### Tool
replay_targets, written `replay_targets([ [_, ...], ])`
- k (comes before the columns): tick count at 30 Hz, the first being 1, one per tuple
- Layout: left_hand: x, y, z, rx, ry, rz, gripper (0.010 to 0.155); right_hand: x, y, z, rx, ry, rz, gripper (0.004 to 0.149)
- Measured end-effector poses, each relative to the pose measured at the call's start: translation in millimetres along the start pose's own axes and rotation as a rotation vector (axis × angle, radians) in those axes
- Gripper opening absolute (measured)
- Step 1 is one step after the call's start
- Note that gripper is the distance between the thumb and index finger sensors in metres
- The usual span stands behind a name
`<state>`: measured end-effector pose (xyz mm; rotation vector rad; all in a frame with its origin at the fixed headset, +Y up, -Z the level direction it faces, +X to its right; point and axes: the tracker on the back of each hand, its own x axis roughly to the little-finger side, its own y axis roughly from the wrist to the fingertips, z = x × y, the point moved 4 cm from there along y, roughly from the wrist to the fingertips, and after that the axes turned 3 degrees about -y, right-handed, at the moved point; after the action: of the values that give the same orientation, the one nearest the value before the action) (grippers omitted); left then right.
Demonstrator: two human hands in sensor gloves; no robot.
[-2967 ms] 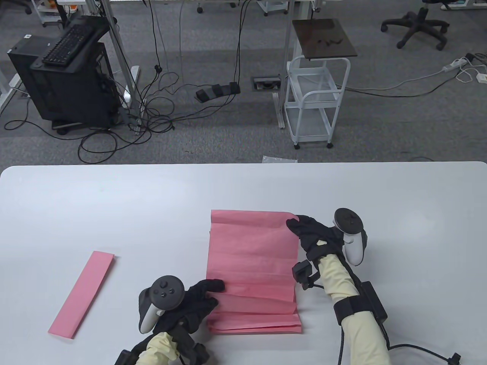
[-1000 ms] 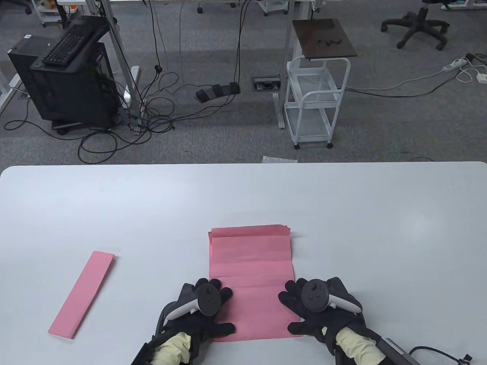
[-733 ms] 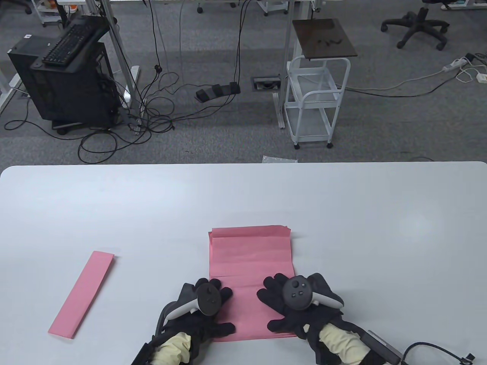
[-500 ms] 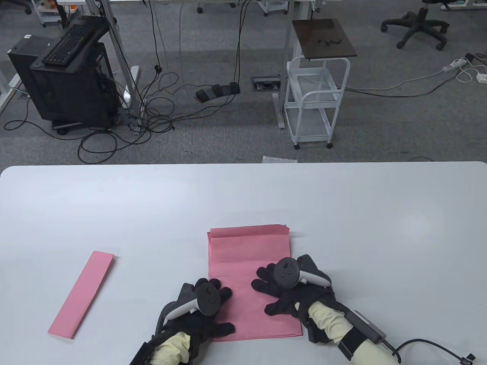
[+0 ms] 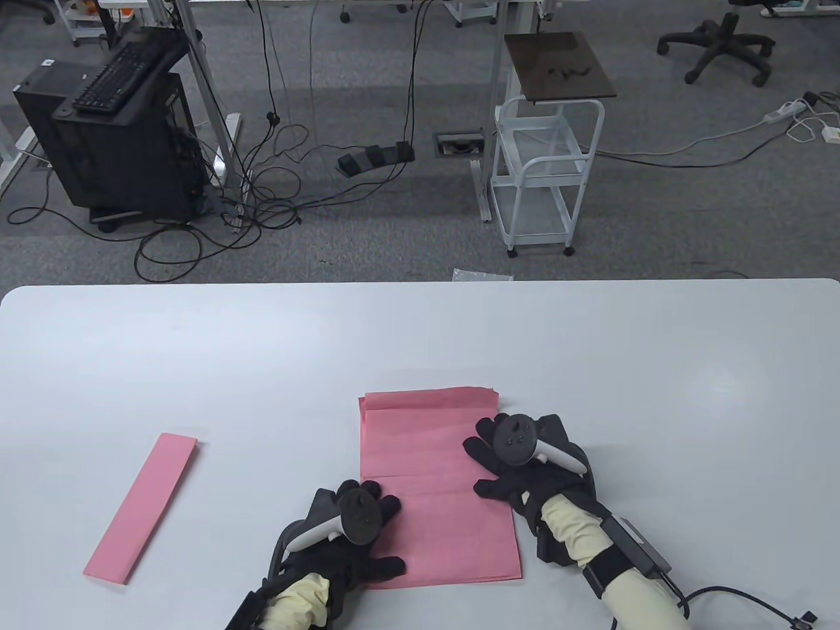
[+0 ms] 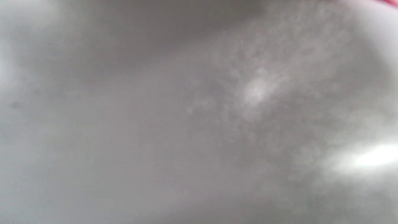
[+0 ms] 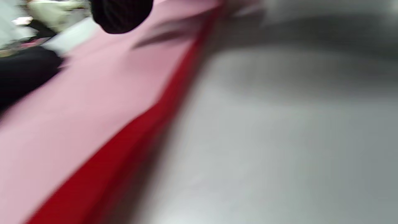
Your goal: Unfold complexly folded papers and stack
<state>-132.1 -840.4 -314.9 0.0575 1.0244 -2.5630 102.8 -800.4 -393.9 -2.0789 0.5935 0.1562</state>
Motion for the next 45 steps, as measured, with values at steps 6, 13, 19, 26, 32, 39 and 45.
replay_targets([
  [6,-0.4,0.0,-0.6,-0.002,-0.001,0.004,0.09,-34.2,20.8,-19.6,-0.156,-0.242,0.071,0.073],
  [13,-1.0,0.3,-0.9,-0.005,0.0,0.01,0.09,23.2,76.6,15.7,-0.128,0.136,-0.13,0.064],
  [19,-1.1,0.1,-1.1,-0.008,-0.001,0.012,0.09,51.5,89.8,35.0,-0.041,0.273,-0.255,0.059],
  [26,-0.6,-0.2,-0.9,-0.007,-0.002,0.007,0.09,41.2,80.9,43.9,0.023,0.239,-0.298,0.062],
  [32,-0.4,-0.3,-1.1,-0.006,-0.007,0.007,0.09,0.6,15.1,30.5,0.097,0.067,-0.041,0.067],
  [39,-0.2,-0.3,-2.1,-0.014,-0.01,0.003,0.09,1.2,-39.8,-29.9,-0.153,-0.089,-0.022,0.077],
  [45,0.3,-0.5,-2.3,-0.019,-0.015,-0.007,0.09,13.6,-38.1,-49.0,-0.17,0.037,-0.014,0.078],
])
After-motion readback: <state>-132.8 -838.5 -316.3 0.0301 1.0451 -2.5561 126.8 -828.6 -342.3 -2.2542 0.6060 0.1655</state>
